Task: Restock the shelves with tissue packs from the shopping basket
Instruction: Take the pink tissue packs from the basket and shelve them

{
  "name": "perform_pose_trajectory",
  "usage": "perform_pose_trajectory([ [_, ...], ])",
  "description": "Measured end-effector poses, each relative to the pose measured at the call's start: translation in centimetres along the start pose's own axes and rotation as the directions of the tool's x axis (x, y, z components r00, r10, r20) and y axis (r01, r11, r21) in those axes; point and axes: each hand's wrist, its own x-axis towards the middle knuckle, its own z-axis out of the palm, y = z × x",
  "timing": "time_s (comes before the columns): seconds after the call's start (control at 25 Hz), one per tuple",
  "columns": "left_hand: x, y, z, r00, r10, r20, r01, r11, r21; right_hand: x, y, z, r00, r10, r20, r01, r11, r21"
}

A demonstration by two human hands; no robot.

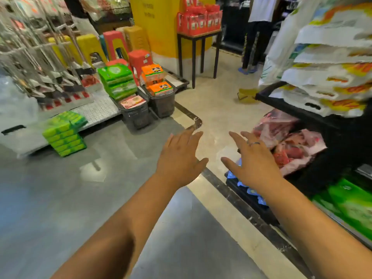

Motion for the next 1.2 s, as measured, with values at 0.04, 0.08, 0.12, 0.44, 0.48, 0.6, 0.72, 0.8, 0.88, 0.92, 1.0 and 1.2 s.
perform_pose_trajectory([
  [0.04,-0.1,-2.1,0.0,1.0,-0.029,0.0,0.029,1.0,0.0,1.4,-1.6,1.4,1.0,-0.026,0.007,0.026,1.0,0.008],
  [0.08,0.0,-4.0,0.2,0.998,-0.058,-0.016,0.058,0.998,-0.011,2.7,-3.1,2.4,0.999,-0.042,0.015,0.042,0.999,0.024],
  [0.12,0.0,-6.2,0.4,0.995,-0.094,-0.012,0.094,0.996,-0.004,4.2,-4.8,3.5,0.997,-0.066,0.03,0.065,0.997,0.028],
  [0.44,4.2,-20.6,2.0,0.954,-0.299,-0.028,0.299,0.954,0.005,18.0,-12.8,11.8,0.961,-0.216,0.173,0.204,0.975,0.085],
  [0.48,5.3,-22.3,2.5,0.946,-0.321,-0.033,0.321,0.947,0.002,20.2,-13.4,12.9,0.954,-0.225,0.2,0.211,0.973,0.089],
  [0.6,9.8,-27.5,4.0,0.925,-0.38,-0.032,0.38,0.925,0.001,28.1,-15.6,16.3,0.936,-0.259,0.241,0.236,0.965,0.117],
  [0.72,15.4,-32.7,5.0,0.886,-0.463,0.018,0.463,0.886,0.002,36.8,-17.4,18.9,0.905,-0.305,0.297,0.279,0.952,0.128],
  [0.8,18.9,-35.9,5.5,0.858,-0.513,0.014,0.513,0.858,-0.003,41.9,-18.3,20.2,0.881,-0.337,0.333,0.314,0.942,0.121],
  [0.88,22.0,-38.9,5.7,0.841,-0.541,0.004,0.541,0.841,0.0,46.5,-19.4,21.4,0.858,-0.369,0.358,0.357,0.929,0.103],
  [0.92,23.7,-40.5,5.8,0.834,-0.552,0.006,0.552,0.834,-0.002,48.9,-20.0,22.0,0.854,-0.372,0.363,0.36,0.927,0.103],
  [1.0,27.3,-44.2,6.0,0.816,-0.578,0.013,0.578,0.816,-0.007,54.0,-21.3,23.4,0.847,-0.373,0.379,0.358,0.927,0.114],
  [1.2,36.8,-55.9,7.7,0.806,-0.592,0.012,0.592,0.805,-0.027,67.8,-25.2,28.9,0.839,-0.383,0.388,0.361,0.923,0.131],
])
